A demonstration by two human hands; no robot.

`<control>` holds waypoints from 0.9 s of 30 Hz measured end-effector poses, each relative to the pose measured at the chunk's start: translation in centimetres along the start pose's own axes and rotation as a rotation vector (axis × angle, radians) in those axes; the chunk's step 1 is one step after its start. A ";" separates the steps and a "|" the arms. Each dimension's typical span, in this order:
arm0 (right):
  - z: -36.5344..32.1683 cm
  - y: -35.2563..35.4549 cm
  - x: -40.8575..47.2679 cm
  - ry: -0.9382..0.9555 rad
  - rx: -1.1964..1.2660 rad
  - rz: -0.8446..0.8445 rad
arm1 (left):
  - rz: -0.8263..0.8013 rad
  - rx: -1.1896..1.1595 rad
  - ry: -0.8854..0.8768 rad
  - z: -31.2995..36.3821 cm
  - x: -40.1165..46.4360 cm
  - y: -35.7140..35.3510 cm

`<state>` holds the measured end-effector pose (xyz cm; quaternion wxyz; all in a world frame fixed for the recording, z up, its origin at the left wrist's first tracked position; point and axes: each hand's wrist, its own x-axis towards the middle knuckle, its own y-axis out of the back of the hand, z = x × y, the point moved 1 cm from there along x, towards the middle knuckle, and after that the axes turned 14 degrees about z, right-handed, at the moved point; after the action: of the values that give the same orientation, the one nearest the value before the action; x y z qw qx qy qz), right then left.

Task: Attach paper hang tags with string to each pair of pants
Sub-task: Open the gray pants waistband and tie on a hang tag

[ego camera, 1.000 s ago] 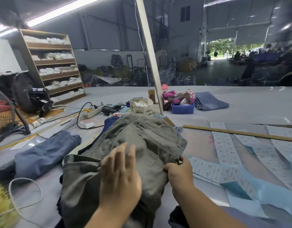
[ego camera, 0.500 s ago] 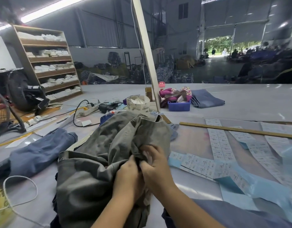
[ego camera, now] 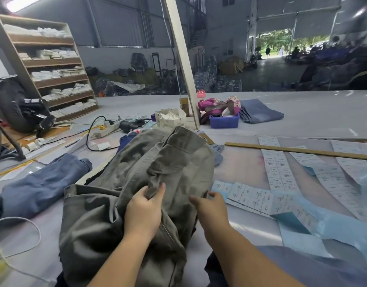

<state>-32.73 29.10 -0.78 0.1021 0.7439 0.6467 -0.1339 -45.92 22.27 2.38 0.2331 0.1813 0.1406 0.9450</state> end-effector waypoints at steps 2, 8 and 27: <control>-0.3 0.4 0.2 -0.012 0.005 -0.044 | -0.002 0.001 0.002 0.1 -0.1 0.2; -3.5 -0.6 -4.1 0.368 0.096 -0.127 | 0.094 0.168 -0.300 2.3 -1.8 1.6; -5.7 2.0 -6.0 0.263 -0.010 0.056 | 0.164 -0.213 -0.070 1.2 -1.1 7.7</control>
<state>-31.09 25.08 6.56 0.0241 0.7722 0.6343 -0.0292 -47.50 15.36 5.89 0.1778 0.1990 0.0158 0.9636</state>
